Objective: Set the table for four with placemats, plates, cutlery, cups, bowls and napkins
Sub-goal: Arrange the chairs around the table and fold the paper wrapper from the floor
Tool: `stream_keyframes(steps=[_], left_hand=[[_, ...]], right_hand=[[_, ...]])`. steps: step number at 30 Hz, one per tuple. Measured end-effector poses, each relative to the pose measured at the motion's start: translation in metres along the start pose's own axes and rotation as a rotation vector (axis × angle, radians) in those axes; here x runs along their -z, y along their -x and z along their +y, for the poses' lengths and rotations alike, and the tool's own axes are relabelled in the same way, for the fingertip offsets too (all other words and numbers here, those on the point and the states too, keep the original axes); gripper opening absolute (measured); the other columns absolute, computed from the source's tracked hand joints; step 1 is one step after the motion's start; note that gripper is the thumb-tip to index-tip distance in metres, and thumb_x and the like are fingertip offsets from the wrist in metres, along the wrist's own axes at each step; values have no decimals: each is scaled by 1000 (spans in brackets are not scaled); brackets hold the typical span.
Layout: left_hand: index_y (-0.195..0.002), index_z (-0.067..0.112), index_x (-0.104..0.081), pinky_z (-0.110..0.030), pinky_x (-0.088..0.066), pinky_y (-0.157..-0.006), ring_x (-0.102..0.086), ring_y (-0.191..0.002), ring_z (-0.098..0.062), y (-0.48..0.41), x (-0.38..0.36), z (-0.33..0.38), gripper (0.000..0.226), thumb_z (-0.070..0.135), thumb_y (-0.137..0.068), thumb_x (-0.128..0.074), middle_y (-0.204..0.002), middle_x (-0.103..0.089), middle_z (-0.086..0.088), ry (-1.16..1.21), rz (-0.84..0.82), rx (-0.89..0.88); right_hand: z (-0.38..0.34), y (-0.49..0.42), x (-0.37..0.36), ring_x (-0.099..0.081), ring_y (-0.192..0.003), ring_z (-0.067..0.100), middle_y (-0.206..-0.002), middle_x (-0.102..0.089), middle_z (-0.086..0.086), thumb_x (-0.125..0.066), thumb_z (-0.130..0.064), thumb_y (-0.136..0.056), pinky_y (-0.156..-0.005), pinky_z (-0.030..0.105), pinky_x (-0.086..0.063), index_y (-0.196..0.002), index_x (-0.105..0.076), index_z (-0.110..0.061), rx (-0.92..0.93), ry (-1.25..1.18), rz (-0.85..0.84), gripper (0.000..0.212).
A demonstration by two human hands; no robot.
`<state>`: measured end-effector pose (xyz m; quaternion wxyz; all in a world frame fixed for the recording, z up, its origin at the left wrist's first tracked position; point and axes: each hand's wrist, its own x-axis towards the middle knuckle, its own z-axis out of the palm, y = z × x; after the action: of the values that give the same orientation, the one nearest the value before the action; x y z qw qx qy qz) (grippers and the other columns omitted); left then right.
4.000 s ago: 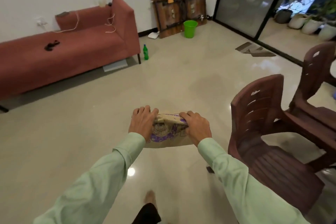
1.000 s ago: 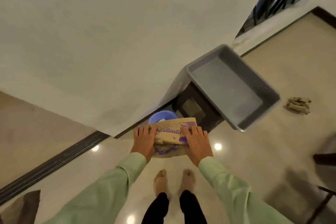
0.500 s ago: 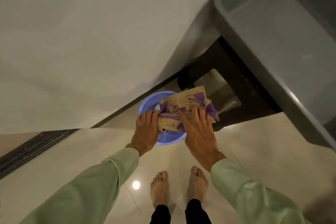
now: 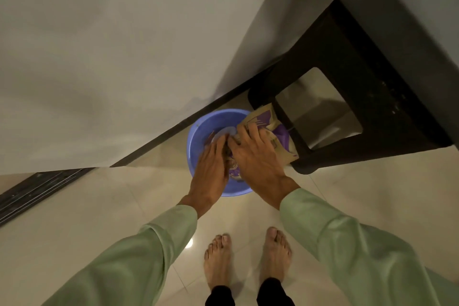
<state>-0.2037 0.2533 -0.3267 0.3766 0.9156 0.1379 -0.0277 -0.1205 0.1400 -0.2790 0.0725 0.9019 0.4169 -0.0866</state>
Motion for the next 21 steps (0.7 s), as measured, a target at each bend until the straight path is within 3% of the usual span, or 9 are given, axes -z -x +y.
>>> stream_keyframes(steps=[2, 4, 6, 7, 8, 10, 13, 16, 21], left_hand=[[-133, 30, -55, -37, -48, -101, -60, -116, -26, 0, -5, -11, 36, 43, -105, -37, -121, -66, -2, 125, -34, 23], [-141, 24, -49, -42, -42, -109, -53, -125, -30, -1, -2, -8, 39, 37, -105, -40, -133, -59, -9, 220, -135, 96], [-144, 22, -45, -36, -40, -110, -52, -129, -24, -5, 0, -11, 39, 30, -107, -38, -138, -56, -8, 157, -140, 107], [-144, 28, -45, -37, -40, -110, -52, -129, -19, -6, 0, -13, 39, 37, -107, -36, -138, -57, -3, 132, -104, 98], [-146, 34, -40, -40, -39, -111, -50, -131, -17, -5, 5, -11, 42, 42, -105, -37, -141, -54, 1, 119, -114, 136], [-154, 31, -19, -40, -36, -115, -39, -139, -15, 2, 14, -1, 60, 27, -102, -49, -155, -37, 1, 88, -162, 157], [-157, 25, -6, -32, -25, -119, -17, -149, -11, 18, 19, 16, 79, 16, -98, -57, -163, -13, 6, 75, -77, 58], [-156, 26, -10, -39, -24, -120, -15, -150, -16, 22, 16, 24, 68, 26, -101, -49, -164, -12, 2, -17, -47, -41], [-156, 19, -13, -56, -24, -118, -12, -151, -28, 22, 17, 24, 70, 35, -96, -44, -164, -11, -8, -192, -133, -21]], right_hand=[[-2, -4, -1, -61, -115, 32, -125, -63, 12, -84, -44, -69, -96, 43, -51, -123, -64, -20, 59, -116, -2, 63], [-2, -1, 4, -54, -125, 37, -138, -55, 17, -85, -36, -71, -100, 49, -47, -133, -57, -17, 74, -218, 51, 70], [2, 10, 16, -46, -132, 40, -144, -48, 18, -83, -38, -71, -106, 57, -40, -138, -52, -18, -35, -238, 127, 77], [5, 18, 20, -42, -135, 40, -147, -44, 17, -80, -40, -72, -107, 60, -37, -140, -48, -19, -129, -259, 142, 78], [7, 26, 20, -37, -138, 40, -150, -38, 17, -76, -41, -75, -107, 63, -35, -145, -42, -21, -219, -302, 121, 80], [7, 41, 10, -25, -144, 41, -158, -23, 15, -71, -33, -81, -108, 65, -32, -154, -25, -26, -297, -398, 16, 86], [4, 52, -16, -3, -150, 39, -165, 5, 7, -66, -17, -88, -116, 60, -24, -157, 2, -32, -201, -518, -106, 98], [4, 49, -25, 12, -149, 33, -165, 9, 5, -63, -16, -91, -121, 55, -16, -157, 3, -30, -170, -604, -124, 94], [14, 61, -18, 9, -151, 29, -165, 7, 3, -63, -12, -91, -121, 55, -9, -157, 1, -29, -144, -611, -122, 94]])
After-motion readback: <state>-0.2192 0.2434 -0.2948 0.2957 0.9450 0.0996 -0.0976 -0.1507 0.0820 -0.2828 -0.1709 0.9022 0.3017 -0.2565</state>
